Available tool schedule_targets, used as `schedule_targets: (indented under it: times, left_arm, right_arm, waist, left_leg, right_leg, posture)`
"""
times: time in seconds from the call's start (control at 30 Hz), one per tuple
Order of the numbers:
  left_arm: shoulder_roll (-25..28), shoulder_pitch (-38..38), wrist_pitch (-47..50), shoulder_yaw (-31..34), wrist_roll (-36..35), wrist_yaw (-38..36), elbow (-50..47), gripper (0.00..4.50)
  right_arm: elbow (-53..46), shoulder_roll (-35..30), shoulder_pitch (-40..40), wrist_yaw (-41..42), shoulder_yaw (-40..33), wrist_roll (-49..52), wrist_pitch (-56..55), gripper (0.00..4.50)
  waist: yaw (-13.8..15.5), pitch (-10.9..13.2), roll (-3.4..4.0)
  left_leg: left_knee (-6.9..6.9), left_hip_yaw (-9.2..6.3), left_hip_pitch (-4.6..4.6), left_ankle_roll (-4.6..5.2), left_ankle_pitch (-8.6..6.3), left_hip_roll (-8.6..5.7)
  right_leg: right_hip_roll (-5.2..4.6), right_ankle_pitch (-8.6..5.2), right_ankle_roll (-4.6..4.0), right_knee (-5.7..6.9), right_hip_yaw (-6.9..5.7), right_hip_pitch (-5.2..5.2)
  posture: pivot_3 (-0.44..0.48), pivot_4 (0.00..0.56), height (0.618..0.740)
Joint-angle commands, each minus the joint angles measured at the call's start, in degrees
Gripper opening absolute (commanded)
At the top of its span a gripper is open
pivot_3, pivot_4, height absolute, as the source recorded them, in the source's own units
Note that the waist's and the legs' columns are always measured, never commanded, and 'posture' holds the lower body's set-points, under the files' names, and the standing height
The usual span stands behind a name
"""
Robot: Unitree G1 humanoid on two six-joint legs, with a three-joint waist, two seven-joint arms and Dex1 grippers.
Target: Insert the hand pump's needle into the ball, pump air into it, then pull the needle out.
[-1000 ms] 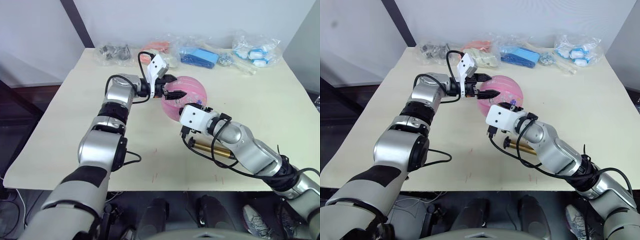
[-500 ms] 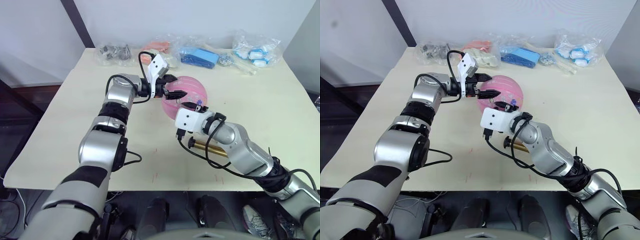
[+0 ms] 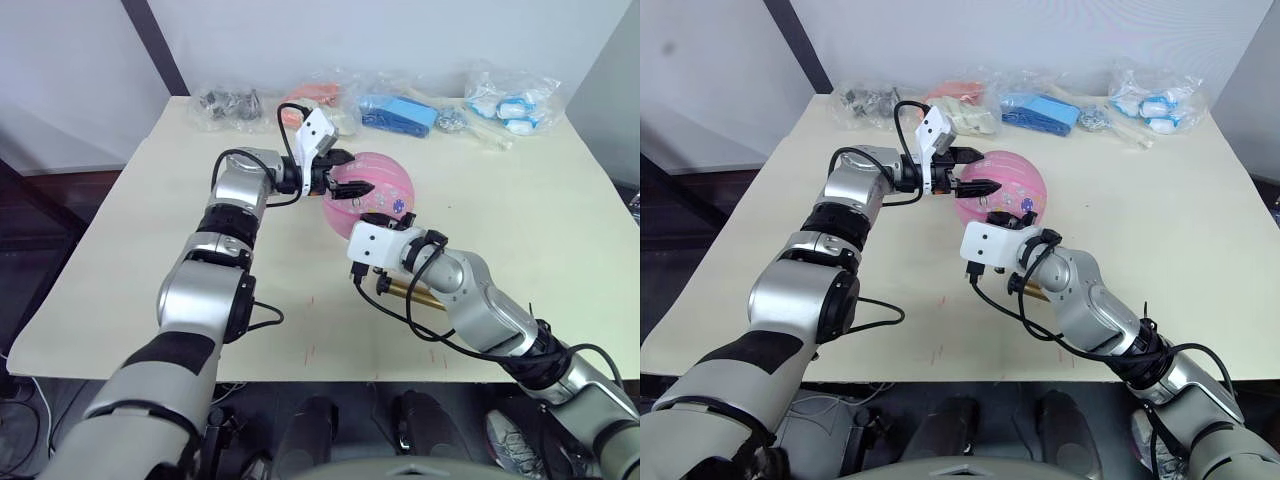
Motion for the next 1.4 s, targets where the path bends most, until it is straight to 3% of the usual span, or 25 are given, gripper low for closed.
schedule_targets:
  times: [0.03,0.53,0.7,1.4]
  left_arm:
    - [-0.83,1.73,1.43,-1.99,2.09,-0.09,1.3,4.5]
    - [-1.05,1.72,1.25,-1.83,2.07,0.35,1.35,4.5]
    - [-1.15,1.98,1.42,-1.91,2.12,0.56,1.07,4.5]
    - [-3.76,4.06,1.32,-1.64,2.45,7.82,0.92,4.5]
  right_arm:
    - [-0.21,0.55,0.2,0.01,-1.93,-1.79,-1.13,1.86]
    - [0.72,1.97,0.79,1.08,-3.51,-4.22,-2.03,1.86]
    - [1.17,2.96,0.81,0.6,-4.06,-4.89,-2.77,0.36]
    - [-1.92,4.83,2.45,0.75,-2.9,-13.09,-4.05,0.37]
  waist:
    - [0.0,0.0,0.0]
    - [0.01,0.0,0.0]
    - [0.0,-0.01,-0.01]
    - [0.22,-0.03,-0.01]
  left_leg:
    - [0.0,0.0,0.0,0.0,0.0,0.0]
    - [0.0,0.0,0.0,-0.01,0.0,0.0]
    - [0.0,-0.01,0.01,-0.01,0.0,0.0]
    - [0.0,-0.04,0.03,-0.02,0.03,-0.04]
  right_leg:
    - [0.0,0.0,0.0,0.0,0.0,0.0]
    - [0.0,0.0,0.0,0.0,0.0,0.0]
    - [0.0,0.0,0.0,-0.01,0.0,0.01]
    - [0.0,0.05,0.06,0.0,0.01,0.04]
  posture:
    - [0.0,0.15,0.74]
    - [0.0,0.15,0.74]
    - [0.0,0.15,0.74]
    - [0.0,0.15,0.74]
